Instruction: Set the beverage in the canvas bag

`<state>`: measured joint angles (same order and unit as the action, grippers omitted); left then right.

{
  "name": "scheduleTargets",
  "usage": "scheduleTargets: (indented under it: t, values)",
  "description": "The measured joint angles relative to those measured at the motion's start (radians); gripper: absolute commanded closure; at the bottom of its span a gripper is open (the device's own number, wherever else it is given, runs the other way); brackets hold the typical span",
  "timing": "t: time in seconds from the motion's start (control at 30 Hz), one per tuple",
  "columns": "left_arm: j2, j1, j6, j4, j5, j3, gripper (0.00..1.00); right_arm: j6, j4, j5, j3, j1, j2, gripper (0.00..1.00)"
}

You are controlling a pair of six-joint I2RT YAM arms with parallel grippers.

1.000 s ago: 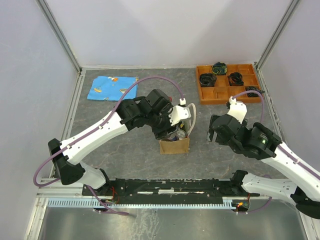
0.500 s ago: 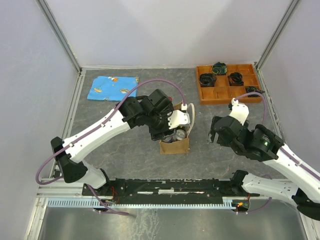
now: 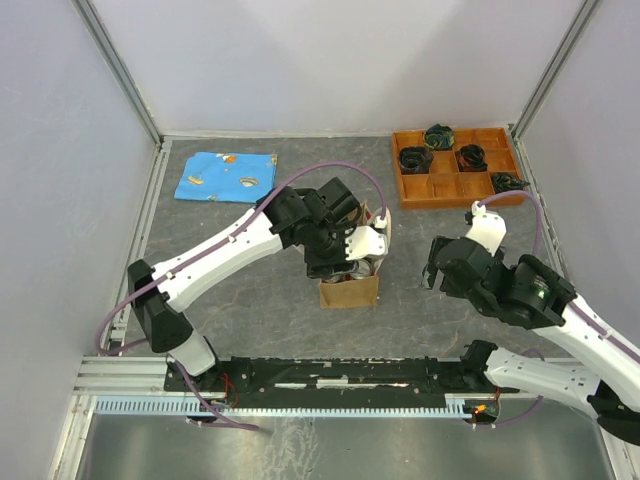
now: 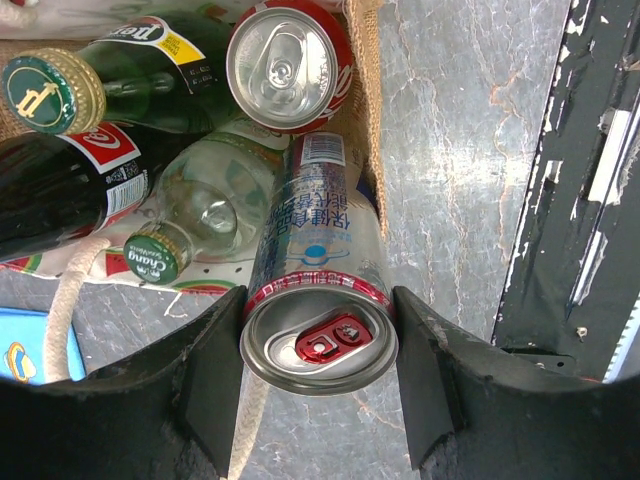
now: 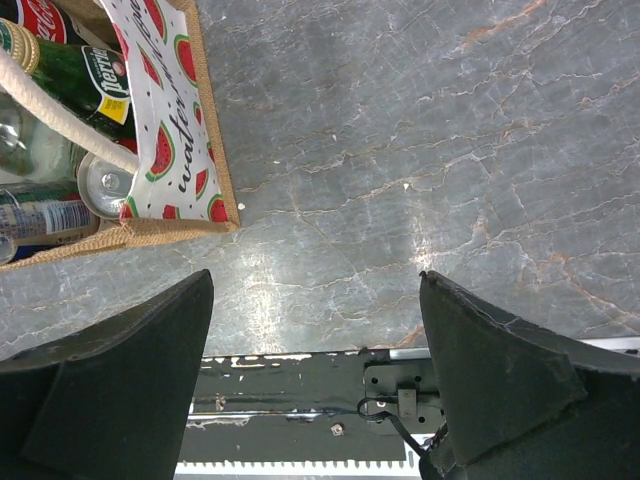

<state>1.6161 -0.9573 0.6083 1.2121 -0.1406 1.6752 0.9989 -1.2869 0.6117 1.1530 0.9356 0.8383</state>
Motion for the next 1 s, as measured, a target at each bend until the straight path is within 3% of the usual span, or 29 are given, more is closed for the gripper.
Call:
scheduleTargets:
  t: [0.43,1.0]
  values:
    - [0.098,-0.01,-0.002,-0.018,0.005,0.001,0.97,0.019,-0.029,0.012,-0.005,0.0,-0.036,0.09]
    - [0.109,-0.012,-0.077,-0.079,-0.003,-0.051,0.97,0.035,-0.075,0.021,-0.005,0.0,-0.052,0.09]
